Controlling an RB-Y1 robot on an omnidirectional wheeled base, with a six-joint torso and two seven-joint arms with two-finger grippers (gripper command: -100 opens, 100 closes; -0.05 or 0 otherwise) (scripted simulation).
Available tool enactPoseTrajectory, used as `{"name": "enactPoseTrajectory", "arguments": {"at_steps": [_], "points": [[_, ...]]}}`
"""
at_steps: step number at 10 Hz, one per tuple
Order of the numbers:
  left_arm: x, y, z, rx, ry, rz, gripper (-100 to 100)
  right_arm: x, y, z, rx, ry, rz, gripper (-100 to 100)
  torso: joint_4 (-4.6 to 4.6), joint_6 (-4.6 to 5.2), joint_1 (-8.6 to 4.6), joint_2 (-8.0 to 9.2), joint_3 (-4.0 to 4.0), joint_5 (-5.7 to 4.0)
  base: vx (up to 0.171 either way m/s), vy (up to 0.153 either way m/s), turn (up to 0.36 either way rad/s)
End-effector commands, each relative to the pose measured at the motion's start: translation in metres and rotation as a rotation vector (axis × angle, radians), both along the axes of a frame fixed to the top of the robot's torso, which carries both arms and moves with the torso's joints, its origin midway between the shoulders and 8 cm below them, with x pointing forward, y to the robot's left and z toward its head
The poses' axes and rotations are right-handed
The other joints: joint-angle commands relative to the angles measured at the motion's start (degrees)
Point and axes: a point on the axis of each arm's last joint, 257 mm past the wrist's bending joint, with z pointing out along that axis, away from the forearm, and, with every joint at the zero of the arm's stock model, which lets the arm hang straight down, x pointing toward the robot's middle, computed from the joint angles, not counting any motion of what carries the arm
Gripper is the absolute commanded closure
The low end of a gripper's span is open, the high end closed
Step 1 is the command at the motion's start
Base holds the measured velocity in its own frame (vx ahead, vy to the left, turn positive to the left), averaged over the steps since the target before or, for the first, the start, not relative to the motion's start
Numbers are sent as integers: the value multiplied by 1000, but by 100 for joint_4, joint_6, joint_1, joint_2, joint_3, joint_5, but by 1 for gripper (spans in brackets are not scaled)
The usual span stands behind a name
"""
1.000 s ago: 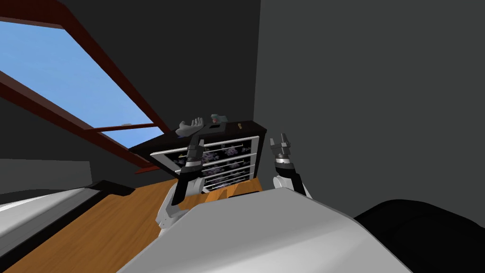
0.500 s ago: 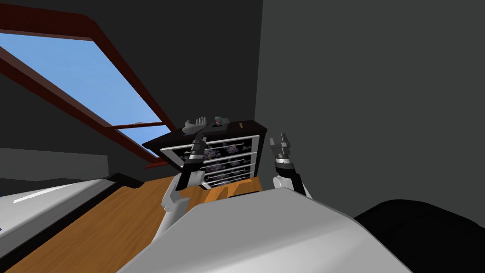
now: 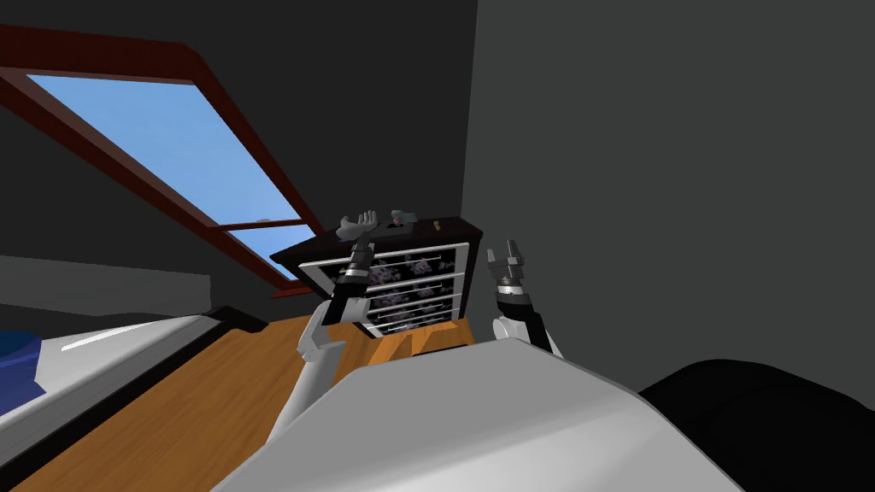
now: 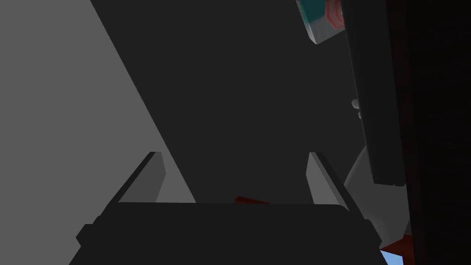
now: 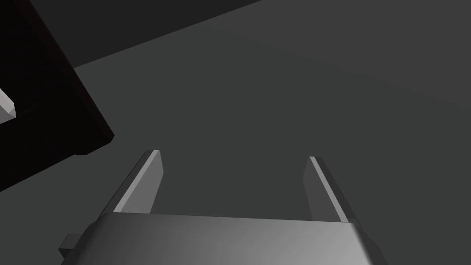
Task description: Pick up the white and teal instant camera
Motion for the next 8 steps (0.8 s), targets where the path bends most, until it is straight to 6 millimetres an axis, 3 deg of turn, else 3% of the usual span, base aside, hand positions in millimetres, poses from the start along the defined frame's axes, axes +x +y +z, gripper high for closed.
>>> {"name": "enactPoseTrajectory", "arguments": {"at_steps": [1,3,6,8], "points": [[18,6,-1,12,36,13,-100,0,0,0,0,0,0,0,0,0,0,0,0,0,-23,10,41],[23,4,5,9,41,15,-100,0,0,0,0,0,0,0,1,0,0,8,4,0,-57,-3,11],[58,18,4,20,112,48,-100,0,0,0,0,0,0,0,4,1,-6,17,10,-1,-71,0,36],[66,15,15,15,119,52,-100,0,0,0,0,0,0,0,5,0,-4,23,13,-1,-59,-11,10]]}}
